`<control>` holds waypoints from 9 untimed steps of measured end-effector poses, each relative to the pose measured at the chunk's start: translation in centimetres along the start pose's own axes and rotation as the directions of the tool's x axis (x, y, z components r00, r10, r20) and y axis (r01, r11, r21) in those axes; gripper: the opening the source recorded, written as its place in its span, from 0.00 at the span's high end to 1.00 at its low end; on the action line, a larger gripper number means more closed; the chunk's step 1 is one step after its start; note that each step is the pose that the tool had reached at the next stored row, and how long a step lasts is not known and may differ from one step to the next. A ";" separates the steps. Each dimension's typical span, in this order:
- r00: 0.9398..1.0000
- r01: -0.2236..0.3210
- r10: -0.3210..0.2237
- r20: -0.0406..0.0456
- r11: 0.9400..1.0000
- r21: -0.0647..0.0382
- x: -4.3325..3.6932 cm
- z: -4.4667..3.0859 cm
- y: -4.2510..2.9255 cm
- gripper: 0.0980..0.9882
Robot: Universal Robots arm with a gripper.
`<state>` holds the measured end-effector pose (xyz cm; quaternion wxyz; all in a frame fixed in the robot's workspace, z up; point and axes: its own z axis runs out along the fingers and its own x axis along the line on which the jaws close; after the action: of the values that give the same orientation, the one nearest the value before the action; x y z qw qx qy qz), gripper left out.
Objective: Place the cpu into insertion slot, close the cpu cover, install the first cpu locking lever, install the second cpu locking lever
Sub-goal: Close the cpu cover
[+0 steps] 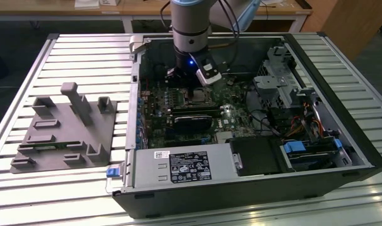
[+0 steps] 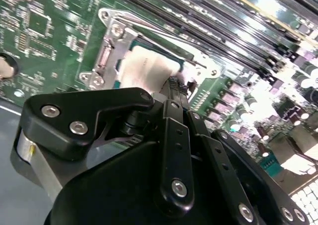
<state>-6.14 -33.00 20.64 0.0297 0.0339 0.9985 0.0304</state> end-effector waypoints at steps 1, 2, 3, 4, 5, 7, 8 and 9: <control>1.000 0.000 0.000 0.000 1.000 0.000 0.19 0.01 -0.02 0.99; 1.000 0.000 0.000 0.000 1.000 0.000 0.36 0.04 -0.03 0.99; 1.000 0.000 0.000 0.000 1.000 0.000 0.51 0.06 -0.04 0.99; 1.000 0.000 0.000 0.000 1.000 -0.001 0.66 0.08 -0.05 0.99; 1.000 0.000 0.000 0.000 1.000 -0.002 0.79 0.10 -0.06 0.99; 1.000 0.000 0.000 0.000 1.000 -0.003 0.92 0.20 -0.07 0.99; 1.000 0.000 0.000 0.000 1.000 -0.005 0.95 0.25 -0.08 0.99; 1.000 0.000 0.000 0.000 1.000 -0.005 0.97 0.30 -0.09 0.99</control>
<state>-7.09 -33.00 20.27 0.0297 0.0337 0.9984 0.0330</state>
